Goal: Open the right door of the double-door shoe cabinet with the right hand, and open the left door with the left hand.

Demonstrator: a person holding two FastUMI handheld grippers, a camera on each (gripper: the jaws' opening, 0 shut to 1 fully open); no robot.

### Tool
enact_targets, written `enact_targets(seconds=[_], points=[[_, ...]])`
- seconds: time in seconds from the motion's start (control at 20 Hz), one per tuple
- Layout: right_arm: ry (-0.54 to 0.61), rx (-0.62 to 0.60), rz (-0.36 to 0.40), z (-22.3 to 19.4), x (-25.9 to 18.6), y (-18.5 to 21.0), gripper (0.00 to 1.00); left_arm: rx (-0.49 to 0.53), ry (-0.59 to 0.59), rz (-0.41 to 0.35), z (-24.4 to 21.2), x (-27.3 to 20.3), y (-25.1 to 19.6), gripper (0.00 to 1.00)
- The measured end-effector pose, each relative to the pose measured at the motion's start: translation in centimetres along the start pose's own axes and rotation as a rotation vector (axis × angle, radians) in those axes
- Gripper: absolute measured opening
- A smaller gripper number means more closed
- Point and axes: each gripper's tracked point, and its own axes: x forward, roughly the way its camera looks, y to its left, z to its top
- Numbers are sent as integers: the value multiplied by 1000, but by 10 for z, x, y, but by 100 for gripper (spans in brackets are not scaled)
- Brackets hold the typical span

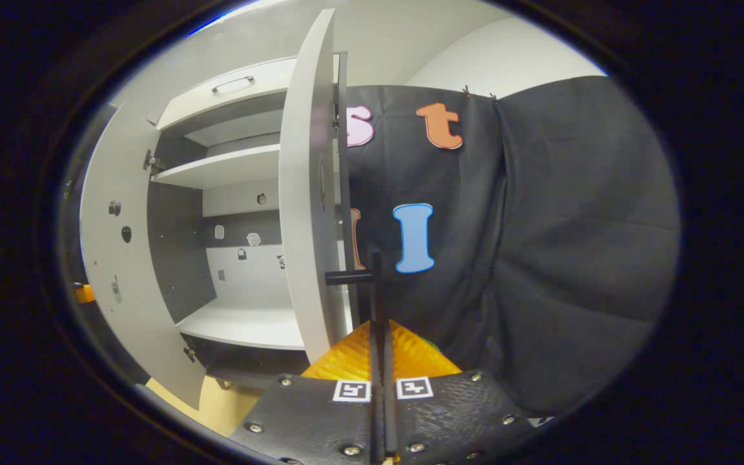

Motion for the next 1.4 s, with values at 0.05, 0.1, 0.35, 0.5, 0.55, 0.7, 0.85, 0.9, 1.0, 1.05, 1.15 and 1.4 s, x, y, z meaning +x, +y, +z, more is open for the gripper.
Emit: enact_targets(seconds=[0.05,0.1,0.35,0.5,0.55,0.7,0.85,0.9,1.0,1.05,1.15,1.4], points=[[1,0,1,0,0,0,1,2,1,5,0,0,4,0],[1,0,1,0,0,0,1,-3,1,-2,0,0,7,1],[1,-1,1,0,0,0,1,-15,4,-22,2,1,14,2],[1,-2,1,0,0,0,1,-15,2,-30,2,0,16,0],[0,-2,1,0,-1,0,1,-15,2,-34,2,1,17,0],[-1,-7,2,0,0,0,1,-19,-2,-49,2,0,20,0],[-3,-10,4,0,-1,0,1,-16,-3,-66,3,2,24,0],[-4,-10,4,0,0,1,1,-15,-4,-74,2,3,26,0],[-5,-11,5,0,0,0,1,-11,-8,-91,3,4,30,0],[-5,-11,5,0,0,0,1,-14,-10,-100,3,5,32,2],[-5,-12,5,1,0,0,1,-13,-10,-118,3,6,36,0],[11,-13,0,-1,0,0,1,-20,-13,-160,4,9,43,0]])
